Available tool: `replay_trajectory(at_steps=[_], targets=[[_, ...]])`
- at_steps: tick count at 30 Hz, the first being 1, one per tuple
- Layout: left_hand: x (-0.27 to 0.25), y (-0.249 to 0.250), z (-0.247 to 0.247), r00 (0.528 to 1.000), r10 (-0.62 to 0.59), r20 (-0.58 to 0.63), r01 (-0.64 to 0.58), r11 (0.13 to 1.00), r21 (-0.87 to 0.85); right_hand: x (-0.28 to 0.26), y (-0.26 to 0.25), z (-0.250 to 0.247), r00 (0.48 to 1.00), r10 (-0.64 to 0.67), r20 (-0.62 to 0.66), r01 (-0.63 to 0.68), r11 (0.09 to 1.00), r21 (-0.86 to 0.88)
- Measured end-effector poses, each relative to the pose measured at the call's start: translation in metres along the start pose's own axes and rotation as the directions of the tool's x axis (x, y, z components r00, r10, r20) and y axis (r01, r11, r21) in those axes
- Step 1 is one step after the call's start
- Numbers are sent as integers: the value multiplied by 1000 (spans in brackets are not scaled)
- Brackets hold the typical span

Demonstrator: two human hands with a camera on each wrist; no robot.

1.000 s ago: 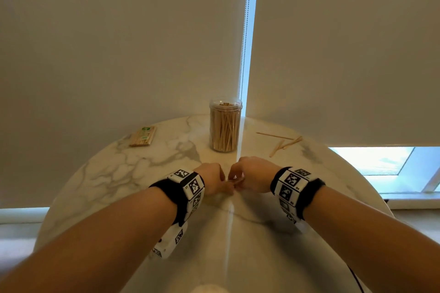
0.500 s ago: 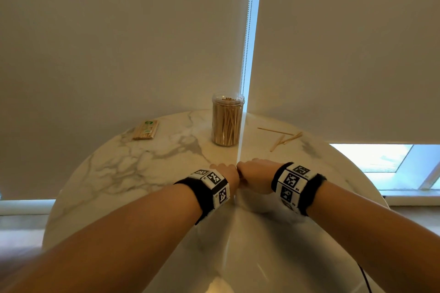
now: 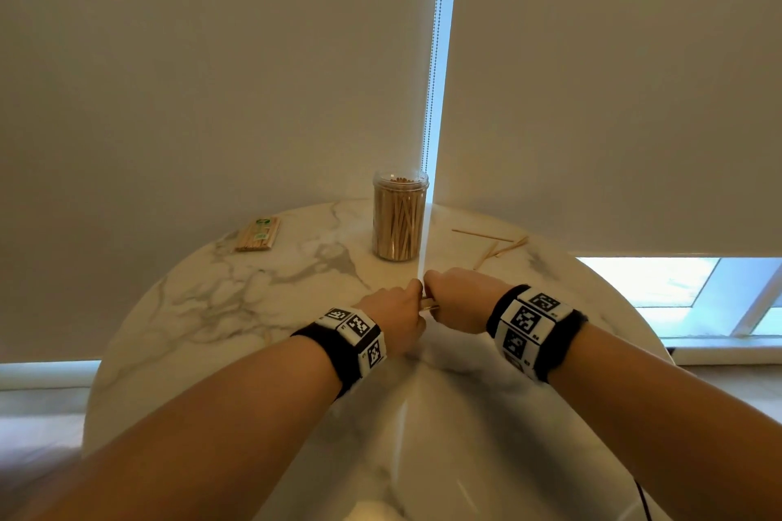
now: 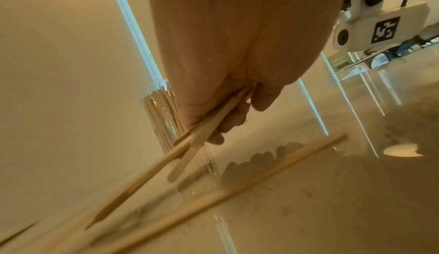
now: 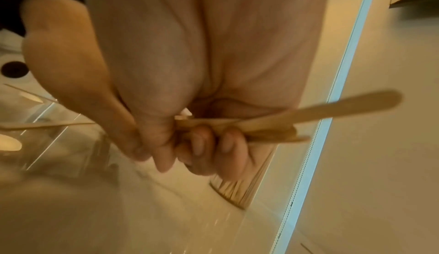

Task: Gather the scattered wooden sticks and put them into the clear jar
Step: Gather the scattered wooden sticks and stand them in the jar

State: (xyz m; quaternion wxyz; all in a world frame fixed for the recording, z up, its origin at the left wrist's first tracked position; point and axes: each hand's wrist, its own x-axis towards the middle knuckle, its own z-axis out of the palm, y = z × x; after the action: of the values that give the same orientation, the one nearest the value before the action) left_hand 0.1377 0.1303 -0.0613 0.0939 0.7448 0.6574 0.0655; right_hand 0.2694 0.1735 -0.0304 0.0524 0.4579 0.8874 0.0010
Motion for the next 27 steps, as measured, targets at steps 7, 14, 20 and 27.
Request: replay_trajectory(at_steps=[7,14,20,27], targets=[[1,-7,-14,981,131,-143,-143,987,-75,-13,-2,-24,995,-12,-96,5,997,-72],[-12,-14,-25,978,129,-166,-139,989,-51,-25,6,-44,979,67,-194,-90,989,-116],[-8,-3,-32,965,168,-202,-192,975,-108,-21,-1,-45,989,86,-118,-90,996,-29],[-5,-16,-29,984,84,-156,-107,984,-146,-27,8,-46,995,48,-87,-44,998,54]])
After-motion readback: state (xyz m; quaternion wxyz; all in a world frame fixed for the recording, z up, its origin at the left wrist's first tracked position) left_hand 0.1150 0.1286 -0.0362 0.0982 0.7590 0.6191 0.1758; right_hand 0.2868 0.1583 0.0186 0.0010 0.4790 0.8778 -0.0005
